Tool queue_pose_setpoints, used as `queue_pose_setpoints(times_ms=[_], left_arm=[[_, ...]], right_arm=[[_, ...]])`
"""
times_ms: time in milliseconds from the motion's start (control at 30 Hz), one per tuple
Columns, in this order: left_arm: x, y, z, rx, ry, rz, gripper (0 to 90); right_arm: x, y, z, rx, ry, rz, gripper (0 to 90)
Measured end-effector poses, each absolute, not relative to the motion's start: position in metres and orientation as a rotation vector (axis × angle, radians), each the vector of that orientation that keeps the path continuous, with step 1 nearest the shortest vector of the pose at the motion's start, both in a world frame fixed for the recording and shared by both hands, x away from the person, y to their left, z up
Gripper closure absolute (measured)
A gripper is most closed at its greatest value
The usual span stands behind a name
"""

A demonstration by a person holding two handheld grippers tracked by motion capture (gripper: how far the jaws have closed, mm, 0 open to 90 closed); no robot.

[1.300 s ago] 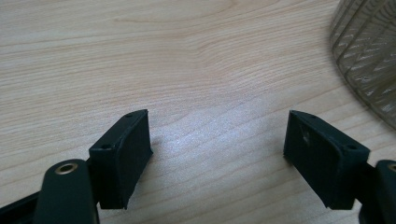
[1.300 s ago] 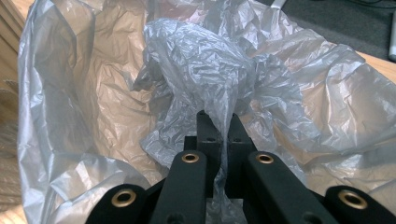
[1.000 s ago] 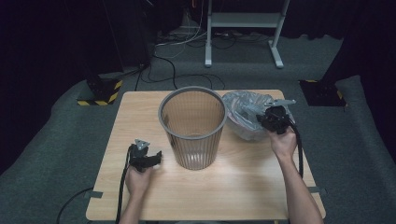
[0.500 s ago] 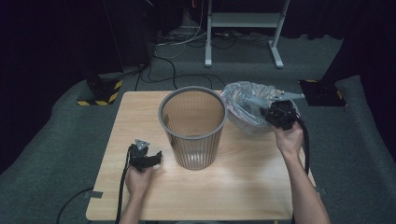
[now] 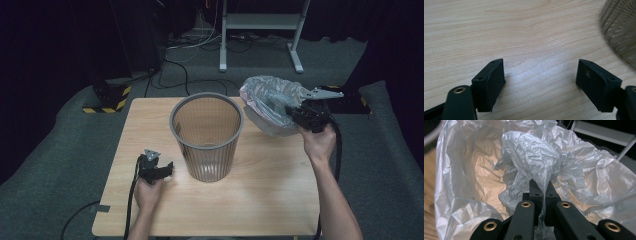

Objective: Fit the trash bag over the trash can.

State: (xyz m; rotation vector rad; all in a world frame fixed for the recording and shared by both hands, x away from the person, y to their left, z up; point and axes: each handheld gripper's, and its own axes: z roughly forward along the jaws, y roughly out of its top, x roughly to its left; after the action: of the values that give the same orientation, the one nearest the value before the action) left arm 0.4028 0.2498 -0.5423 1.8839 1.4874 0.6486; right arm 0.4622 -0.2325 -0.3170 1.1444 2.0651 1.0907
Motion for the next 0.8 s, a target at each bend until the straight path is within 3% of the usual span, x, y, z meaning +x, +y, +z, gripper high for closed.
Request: queue_pose_setpoints(times_ms=[800], left_arm=[[0.403,0.250,-0.542,1.883,1.488,0.649,23.2]], right_arm=[[0.434,-0.207,-0.251,0.956,2.055,1.256,88.5]])
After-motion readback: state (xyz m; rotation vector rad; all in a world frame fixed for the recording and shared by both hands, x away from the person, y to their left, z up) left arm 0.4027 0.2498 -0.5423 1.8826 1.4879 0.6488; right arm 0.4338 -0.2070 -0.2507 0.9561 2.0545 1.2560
